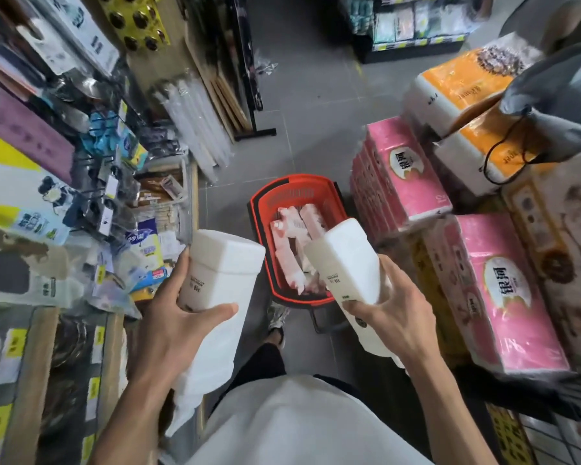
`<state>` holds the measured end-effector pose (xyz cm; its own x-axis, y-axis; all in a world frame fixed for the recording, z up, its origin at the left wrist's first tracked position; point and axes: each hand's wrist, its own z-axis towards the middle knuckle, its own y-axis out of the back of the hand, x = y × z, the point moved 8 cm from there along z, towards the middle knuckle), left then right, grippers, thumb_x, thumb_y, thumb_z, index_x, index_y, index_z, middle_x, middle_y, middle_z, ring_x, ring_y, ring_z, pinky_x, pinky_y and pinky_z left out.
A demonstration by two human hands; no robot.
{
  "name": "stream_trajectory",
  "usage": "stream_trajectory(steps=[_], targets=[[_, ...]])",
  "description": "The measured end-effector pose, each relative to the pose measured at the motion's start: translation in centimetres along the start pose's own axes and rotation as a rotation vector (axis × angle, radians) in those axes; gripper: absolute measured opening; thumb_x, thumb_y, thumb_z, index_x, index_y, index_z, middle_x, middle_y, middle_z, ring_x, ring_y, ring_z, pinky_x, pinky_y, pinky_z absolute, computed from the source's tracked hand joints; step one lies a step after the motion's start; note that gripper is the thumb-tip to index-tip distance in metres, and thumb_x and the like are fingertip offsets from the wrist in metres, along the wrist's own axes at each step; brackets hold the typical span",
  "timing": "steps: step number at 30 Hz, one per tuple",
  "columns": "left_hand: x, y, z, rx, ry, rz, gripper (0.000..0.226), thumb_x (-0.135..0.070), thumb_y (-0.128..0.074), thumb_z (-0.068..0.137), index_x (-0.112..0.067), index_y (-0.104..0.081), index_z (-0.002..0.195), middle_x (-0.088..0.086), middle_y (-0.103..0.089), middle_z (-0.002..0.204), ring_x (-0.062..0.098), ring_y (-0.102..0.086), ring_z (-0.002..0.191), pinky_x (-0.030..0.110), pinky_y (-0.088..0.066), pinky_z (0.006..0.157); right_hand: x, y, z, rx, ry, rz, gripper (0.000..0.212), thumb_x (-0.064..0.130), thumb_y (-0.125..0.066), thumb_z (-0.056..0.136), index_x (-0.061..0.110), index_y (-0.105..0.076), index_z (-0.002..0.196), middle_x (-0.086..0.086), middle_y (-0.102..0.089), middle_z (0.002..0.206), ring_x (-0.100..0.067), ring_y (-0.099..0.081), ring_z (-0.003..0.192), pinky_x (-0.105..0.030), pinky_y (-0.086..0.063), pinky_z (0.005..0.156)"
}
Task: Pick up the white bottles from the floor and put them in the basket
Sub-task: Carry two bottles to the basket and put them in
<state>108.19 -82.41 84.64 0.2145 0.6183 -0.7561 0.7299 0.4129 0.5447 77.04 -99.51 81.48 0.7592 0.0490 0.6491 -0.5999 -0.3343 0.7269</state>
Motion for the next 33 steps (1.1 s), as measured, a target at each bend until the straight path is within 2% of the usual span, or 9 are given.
stream_trajectory(steps=[5, 8, 15, 17, 19, 22, 25, 29, 33], targets=[[-3.2, -1.8, 9.7, 0.056, -0.025, 0.041, 0.107, -0.061, -0.075, 0.043, -0.081, -0.017, 0.131, -0.015, -0.062, 0.123, 0.017, -0.062, 0.109, 0.049, -0.052, 0.095, 1.7, -1.1, 5.6, -0.033, -0.099, 0.045, 0.086, 0.044, -0.084, 0.064, 0.047, -0.042, 0.138, 0.017, -0.058, 0.116, -0.013, -0.059, 0.103, -0.044, -0.056, 0.079], [-4.1, -3.3, 14.9, 0.102, -0.015, 0.06, 0.113, -0.056, -0.076, 0.048, -0.066, -0.02, 0.145, -0.016, -0.054, 0.122, 0.016, -0.058, 0.112, 0.043, -0.049, 0.093, 2.3, -2.4, 8.4, -0.038, -0.159, 0.079, 0.087, 0.048, -0.081, 0.063, 0.051, -0.04, 0.139, 0.02, -0.057, 0.117, -0.014, -0.059, 0.106, -0.046, -0.056, 0.081], [-4.1, -8.3, 24.7, 0.229, 0.005, 0.102, 0.121, -0.05, -0.084, 0.054, -0.051, -0.014, 0.153, -0.012, -0.046, 0.149, 0.011, -0.049, 0.128, 0.049, -0.045, 0.105, 0.8, -6.5, 14.2, -0.002, -0.335, 0.174, 0.09, 0.056, -0.077, 0.056, 0.056, -0.039, 0.138, 0.019, -0.06, 0.116, -0.017, -0.067, 0.1, -0.047, -0.057, 0.083], [-3.3, -10.4, 26.8, 0.262, 0.035, 0.106, 0.12, -0.047, -0.085, 0.056, -0.047, -0.017, 0.154, -0.013, -0.048, 0.146, 0.01, -0.05, 0.124, 0.046, -0.046, 0.101, -0.5, -8.2, 16.0, 0.023, -0.374, 0.173, 0.091, 0.055, -0.079, 0.057, 0.053, -0.039, 0.14, 0.02, -0.06, 0.119, -0.015, -0.064, 0.107, -0.047, -0.057, 0.084], [-2.3, -13.3, 29.2, 0.294, 0.087, 0.077, 0.109, -0.04, -0.088, 0.061, -0.044, -0.026, 0.15, -0.016, -0.054, 0.132, 0.007, -0.055, 0.113, 0.038, -0.048, 0.088, -2.2, -10.4, 18.4, 0.058, -0.429, 0.183, 0.091, 0.054, -0.081, 0.058, 0.054, -0.038, 0.138, 0.02, -0.062, 0.122, -0.014, -0.063, 0.111, -0.049, -0.058, 0.084], [0.8, -19.2, 33.8, 0.324, 0.19, 0.054, 0.097, -0.025, -0.089, 0.068, -0.036, -0.033, 0.146, -0.027, -0.053, 0.109, 0.001, -0.057, 0.098, 0.028, -0.046, 0.076, -5.3, -13.8, 22.4, 0.104, -0.509, 0.194, 0.079, 0.047, -0.084, 0.061, 0.063, -0.035, 0.121, 0.027, -0.062, 0.108, -0.013, -0.064, 0.103, -0.047, -0.058, 0.084], [4.1, -24.3, 37.6, 0.293, 0.297, 0.047, 0.104, -0.032, -0.086, 0.062, -0.034, -0.03, 0.149, -0.025, -0.054, 0.103, 0.014, -0.059, 0.098, 0.037, -0.05, 0.085, -7.4, -16.5, 26.9, 0.17, -0.546, 0.146, 0.072, 0.039, -0.085, 0.067, 0.06, -0.037, 0.116, 0.029, -0.057, 0.093, -0.009, -0.063, 0.09, -0.039, -0.058, 0.08], [8.1, -31.0, 43.0, 0.279, 0.418, 0.038, 0.104, -0.031, -0.086, 0.067, -0.027, -0.026, 0.151, -0.008, -0.057, 0.113, 0.02, -0.059, 0.099, 0.035, -0.052, 0.085, -11.2, -21.1, 34.1, 0.221, -0.525, 0.039, 0.07, 0.046, -0.08, 0.063, 0.044, -0.043, 0.122, 0.017, -0.065, 0.1, -0.013, -0.065, 0.09, -0.04, -0.057, 0.08], [13.1, -35.8, 48.0, 0.246, 0.47, 0.093, 0.114, -0.052, -0.079, 0.051, -0.032, -0.025, 0.149, -0.005, -0.06, 0.123, 0.022, -0.063, 0.103, 0.042, -0.057, 0.087, -15.3, -26.3, 40.5, 0.232, -0.514, -0.033, 0.065, 0.052, -0.077, 0.061, 0.041, -0.042, 0.115, 0.015, -0.067, 0.099, -0.016, -0.066, 0.088, -0.044, -0.058, 0.079]])
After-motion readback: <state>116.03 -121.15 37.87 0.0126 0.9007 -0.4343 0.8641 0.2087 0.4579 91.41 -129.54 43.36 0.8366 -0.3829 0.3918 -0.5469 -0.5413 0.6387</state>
